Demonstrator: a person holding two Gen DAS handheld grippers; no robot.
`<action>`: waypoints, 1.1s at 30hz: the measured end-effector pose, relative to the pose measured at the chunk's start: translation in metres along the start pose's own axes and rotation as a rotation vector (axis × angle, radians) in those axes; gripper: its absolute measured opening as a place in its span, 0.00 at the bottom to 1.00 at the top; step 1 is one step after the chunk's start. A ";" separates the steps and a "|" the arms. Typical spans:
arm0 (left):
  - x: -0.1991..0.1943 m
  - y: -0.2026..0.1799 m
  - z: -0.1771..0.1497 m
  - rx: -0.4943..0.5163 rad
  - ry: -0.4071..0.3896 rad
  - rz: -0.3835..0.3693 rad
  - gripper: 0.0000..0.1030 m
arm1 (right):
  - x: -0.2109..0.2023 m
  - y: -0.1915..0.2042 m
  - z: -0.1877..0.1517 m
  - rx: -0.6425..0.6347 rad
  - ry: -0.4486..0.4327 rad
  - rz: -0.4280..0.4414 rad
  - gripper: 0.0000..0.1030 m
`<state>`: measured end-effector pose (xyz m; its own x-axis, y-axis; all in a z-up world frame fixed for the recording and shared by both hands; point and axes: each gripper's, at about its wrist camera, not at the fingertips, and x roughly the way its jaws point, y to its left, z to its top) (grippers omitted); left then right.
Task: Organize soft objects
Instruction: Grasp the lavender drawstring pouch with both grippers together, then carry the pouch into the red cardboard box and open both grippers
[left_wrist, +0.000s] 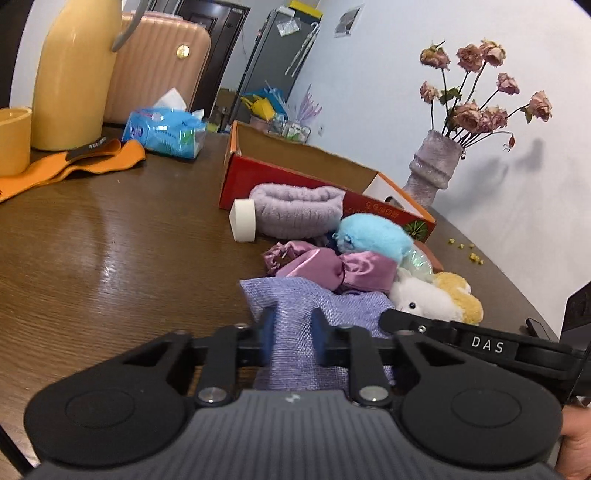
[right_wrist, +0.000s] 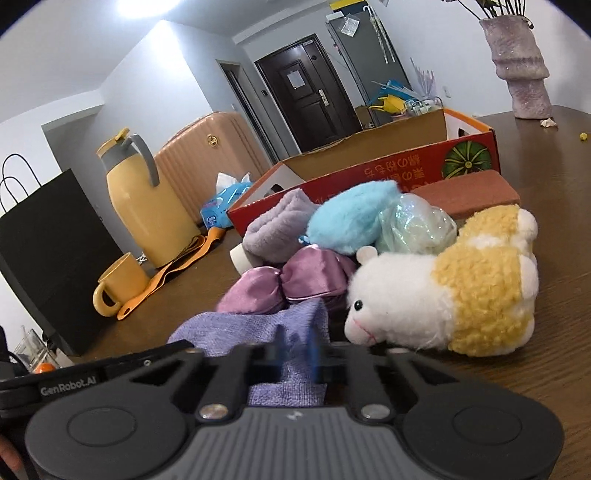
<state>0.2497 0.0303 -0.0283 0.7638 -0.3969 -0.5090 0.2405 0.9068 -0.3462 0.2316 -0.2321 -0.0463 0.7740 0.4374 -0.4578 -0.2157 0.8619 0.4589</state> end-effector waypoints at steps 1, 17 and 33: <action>-0.006 -0.003 0.001 -0.001 -0.017 -0.009 0.15 | -0.006 0.002 0.000 -0.004 -0.014 0.010 0.04; -0.116 -0.072 -0.007 0.106 -0.207 -0.092 0.11 | -0.147 0.056 -0.016 -0.195 -0.274 0.047 0.02; 0.099 -0.027 0.244 0.016 -0.084 -0.080 0.08 | 0.040 0.038 0.252 -0.279 -0.117 -0.038 0.02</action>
<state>0.4647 0.0010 0.1231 0.7890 -0.4558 -0.4119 0.3121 0.8749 -0.3703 0.4043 -0.2465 0.1449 0.8444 0.3854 -0.3720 -0.3285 0.9212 0.2086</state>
